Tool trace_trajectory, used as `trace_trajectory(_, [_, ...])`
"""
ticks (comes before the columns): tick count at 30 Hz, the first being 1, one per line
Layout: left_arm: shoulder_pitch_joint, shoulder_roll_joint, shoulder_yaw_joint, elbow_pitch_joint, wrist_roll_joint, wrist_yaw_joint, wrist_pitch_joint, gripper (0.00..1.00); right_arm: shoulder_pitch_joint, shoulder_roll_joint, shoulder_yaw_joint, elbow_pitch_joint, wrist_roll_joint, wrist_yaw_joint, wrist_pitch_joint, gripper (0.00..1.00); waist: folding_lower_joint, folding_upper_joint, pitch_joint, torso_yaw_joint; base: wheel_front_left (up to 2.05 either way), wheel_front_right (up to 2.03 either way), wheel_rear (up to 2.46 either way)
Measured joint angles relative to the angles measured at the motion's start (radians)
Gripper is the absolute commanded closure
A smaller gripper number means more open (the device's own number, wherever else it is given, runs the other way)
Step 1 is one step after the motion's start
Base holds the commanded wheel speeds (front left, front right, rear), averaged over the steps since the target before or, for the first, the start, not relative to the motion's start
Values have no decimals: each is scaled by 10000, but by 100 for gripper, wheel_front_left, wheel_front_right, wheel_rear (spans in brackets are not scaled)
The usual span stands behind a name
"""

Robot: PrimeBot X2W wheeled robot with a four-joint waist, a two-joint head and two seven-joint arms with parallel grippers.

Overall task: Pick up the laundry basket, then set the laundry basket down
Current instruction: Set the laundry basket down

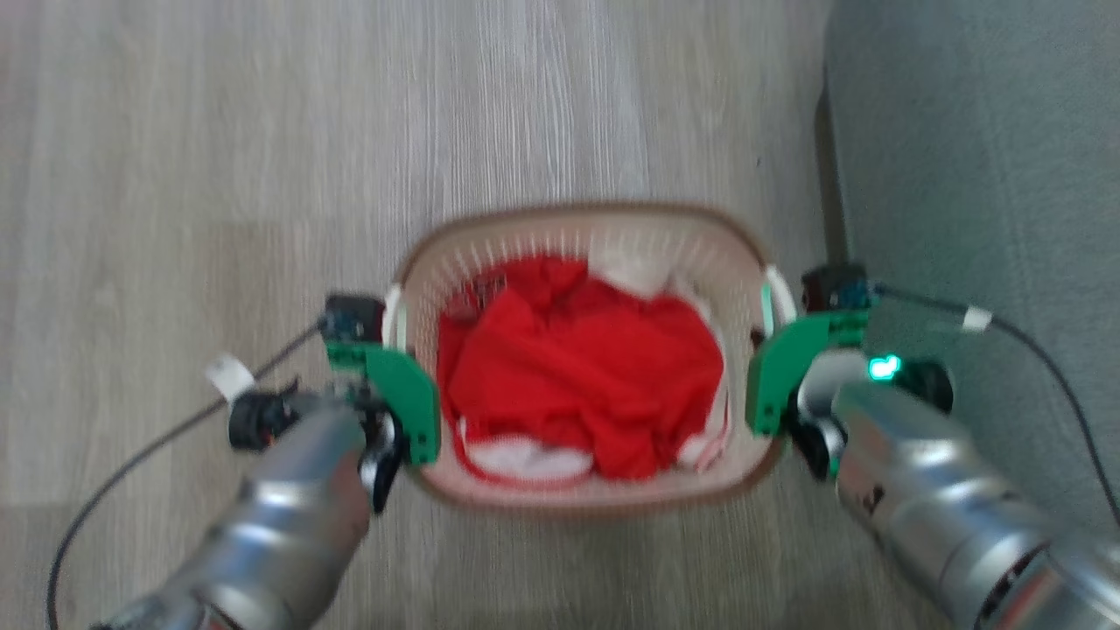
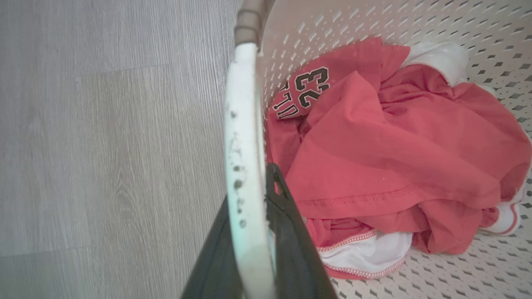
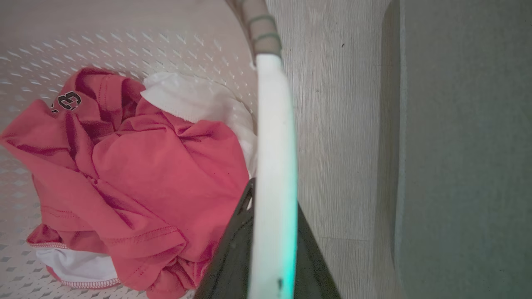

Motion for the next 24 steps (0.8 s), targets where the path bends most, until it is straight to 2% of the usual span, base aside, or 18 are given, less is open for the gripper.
trace_trajectory(15, [-2516, -27, 71, 19, 90, 73, -502, 100, -2284, -332, -1590, -13, -1653, 0, -378, 100, 0, 0, 2962, 30, 0, 0, 0])
trace_trajectory(24, [-3371, -29, 75, 29, 194, 161, -811, 100, -2987, -353, -2694, -13, -2731, 0, -566, 100, -1, -1, 4540, 100, 0, 0, 0])
